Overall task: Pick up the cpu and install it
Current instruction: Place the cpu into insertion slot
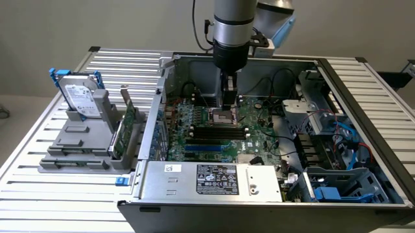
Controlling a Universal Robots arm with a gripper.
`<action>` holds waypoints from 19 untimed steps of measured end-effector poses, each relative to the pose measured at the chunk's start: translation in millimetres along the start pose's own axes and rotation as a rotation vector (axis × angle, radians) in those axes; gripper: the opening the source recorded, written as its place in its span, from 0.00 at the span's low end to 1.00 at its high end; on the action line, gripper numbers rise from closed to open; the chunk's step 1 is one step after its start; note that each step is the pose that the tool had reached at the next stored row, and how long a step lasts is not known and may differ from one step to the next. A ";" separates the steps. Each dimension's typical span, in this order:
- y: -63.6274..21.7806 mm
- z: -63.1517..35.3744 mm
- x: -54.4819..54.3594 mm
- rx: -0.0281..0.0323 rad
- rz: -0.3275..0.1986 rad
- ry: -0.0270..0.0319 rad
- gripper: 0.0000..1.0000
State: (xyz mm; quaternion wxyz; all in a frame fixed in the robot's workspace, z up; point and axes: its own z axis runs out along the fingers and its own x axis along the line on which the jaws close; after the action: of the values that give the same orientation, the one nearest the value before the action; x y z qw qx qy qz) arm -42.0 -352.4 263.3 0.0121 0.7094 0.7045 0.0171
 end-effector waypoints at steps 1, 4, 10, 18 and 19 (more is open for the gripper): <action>0.0 1.8 -0.5 0.0000 0.000 0.0001 0.55; -0.3 7.2 -2.3 0.0000 0.000 0.0000 0.55; -0.7 17.4 -3.9 0.0001 0.000 0.0019 0.55; -1.1 27.8 -4.0 0.0036 0.000 0.0041 0.55; -1.2 29.6 -4.0 0.0037 0.000 0.0042 0.55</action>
State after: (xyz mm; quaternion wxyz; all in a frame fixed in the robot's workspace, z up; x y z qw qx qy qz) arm -42.0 -356.3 233.6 0.0093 0.7094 0.7045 0.0173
